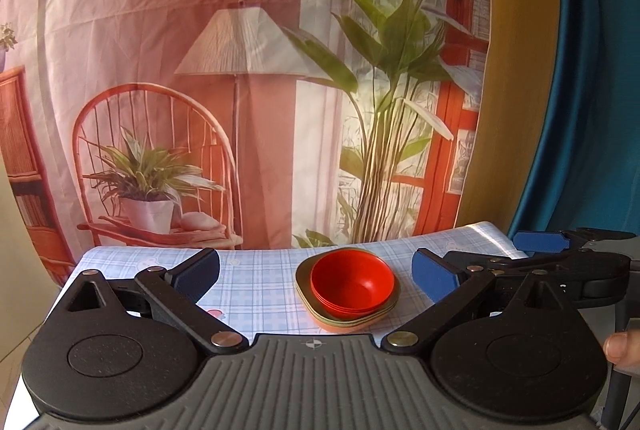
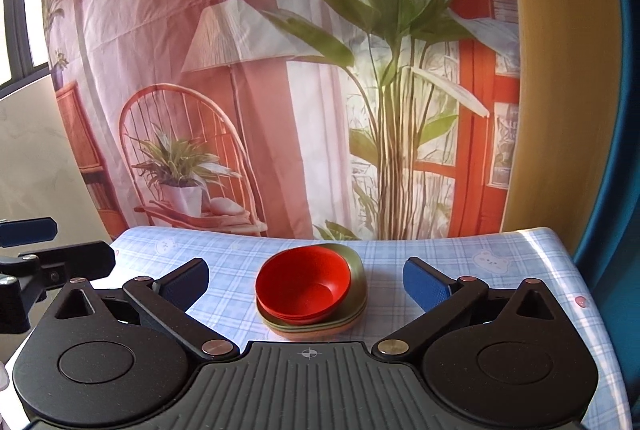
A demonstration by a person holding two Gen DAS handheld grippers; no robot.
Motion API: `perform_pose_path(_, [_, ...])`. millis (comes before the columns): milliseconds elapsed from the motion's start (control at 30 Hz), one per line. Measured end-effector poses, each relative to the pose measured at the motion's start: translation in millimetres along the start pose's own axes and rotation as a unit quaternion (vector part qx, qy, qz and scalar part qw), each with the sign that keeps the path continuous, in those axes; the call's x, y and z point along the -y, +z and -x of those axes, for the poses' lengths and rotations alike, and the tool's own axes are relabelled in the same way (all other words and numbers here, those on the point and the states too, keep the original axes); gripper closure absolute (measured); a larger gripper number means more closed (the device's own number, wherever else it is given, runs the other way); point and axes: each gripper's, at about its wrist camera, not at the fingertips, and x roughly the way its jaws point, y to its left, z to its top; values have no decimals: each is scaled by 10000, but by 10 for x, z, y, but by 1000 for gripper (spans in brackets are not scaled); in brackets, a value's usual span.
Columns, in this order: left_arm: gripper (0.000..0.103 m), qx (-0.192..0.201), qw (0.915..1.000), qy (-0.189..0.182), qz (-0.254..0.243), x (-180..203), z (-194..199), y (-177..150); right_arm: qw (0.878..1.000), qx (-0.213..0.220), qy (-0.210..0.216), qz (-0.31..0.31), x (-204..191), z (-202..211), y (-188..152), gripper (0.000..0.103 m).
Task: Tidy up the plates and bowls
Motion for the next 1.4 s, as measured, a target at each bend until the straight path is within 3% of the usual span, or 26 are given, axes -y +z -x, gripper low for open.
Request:
perform_pose_path(267, [0, 51, 9994, 349, -59, -53, 440, -73, 9994, 315, -136, -21, -25, 592, -97, 0])
perform_pose_path(633, [0, -70, 9983, 546, 211, -135, 830, -251, 9986, 195, -473, 100, -140, 1104, -315, 0])
perform_pose_path(1400, [0, -128, 9971, 697, 281, -181, 960, -292, 9986, 162, -484, 148, -253, 1276, -377, 0])
